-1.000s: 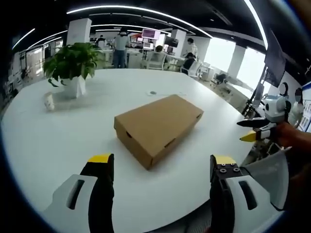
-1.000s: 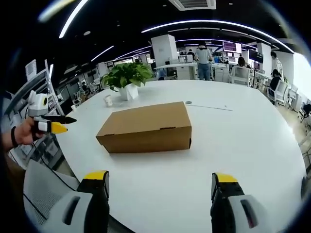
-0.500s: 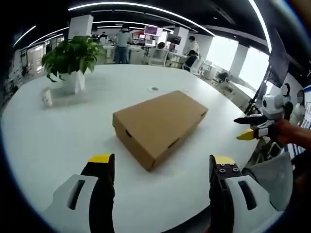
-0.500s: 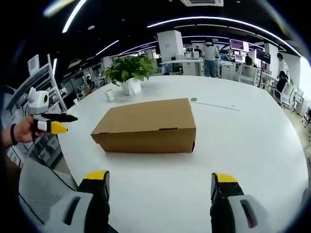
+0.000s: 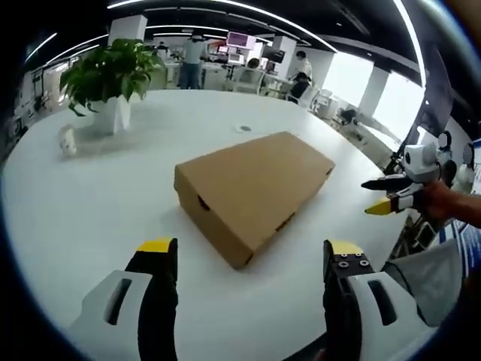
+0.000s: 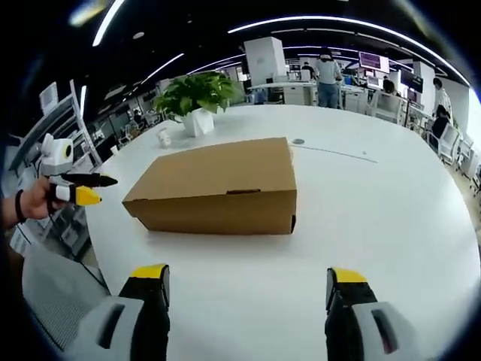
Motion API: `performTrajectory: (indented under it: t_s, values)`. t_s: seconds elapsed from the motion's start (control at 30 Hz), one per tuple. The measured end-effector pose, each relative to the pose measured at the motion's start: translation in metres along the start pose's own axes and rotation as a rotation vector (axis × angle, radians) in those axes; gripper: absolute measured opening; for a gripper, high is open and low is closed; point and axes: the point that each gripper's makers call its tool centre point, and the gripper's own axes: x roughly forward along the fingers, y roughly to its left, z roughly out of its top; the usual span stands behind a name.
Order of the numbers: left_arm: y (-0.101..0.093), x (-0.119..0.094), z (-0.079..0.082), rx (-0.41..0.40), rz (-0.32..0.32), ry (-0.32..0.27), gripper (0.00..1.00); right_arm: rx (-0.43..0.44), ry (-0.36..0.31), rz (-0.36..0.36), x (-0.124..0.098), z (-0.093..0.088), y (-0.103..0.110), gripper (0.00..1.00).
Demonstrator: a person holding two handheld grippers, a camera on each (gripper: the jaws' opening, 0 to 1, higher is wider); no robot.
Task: Operate the shoe box by opening the lid, removing the specified soft item, and placing it in the target area until the item is outside and the box remains undamaged.
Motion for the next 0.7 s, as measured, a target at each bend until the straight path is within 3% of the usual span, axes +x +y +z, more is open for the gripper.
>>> performTrajectory:
  t_s: [0.7]
  values:
    - [0.008, 0.033, -0.007, 0.001, 0.001, 0.048, 0.78, -0.036, 0.019, 0.047, 0.045, 0.029, -0.015, 0.84]
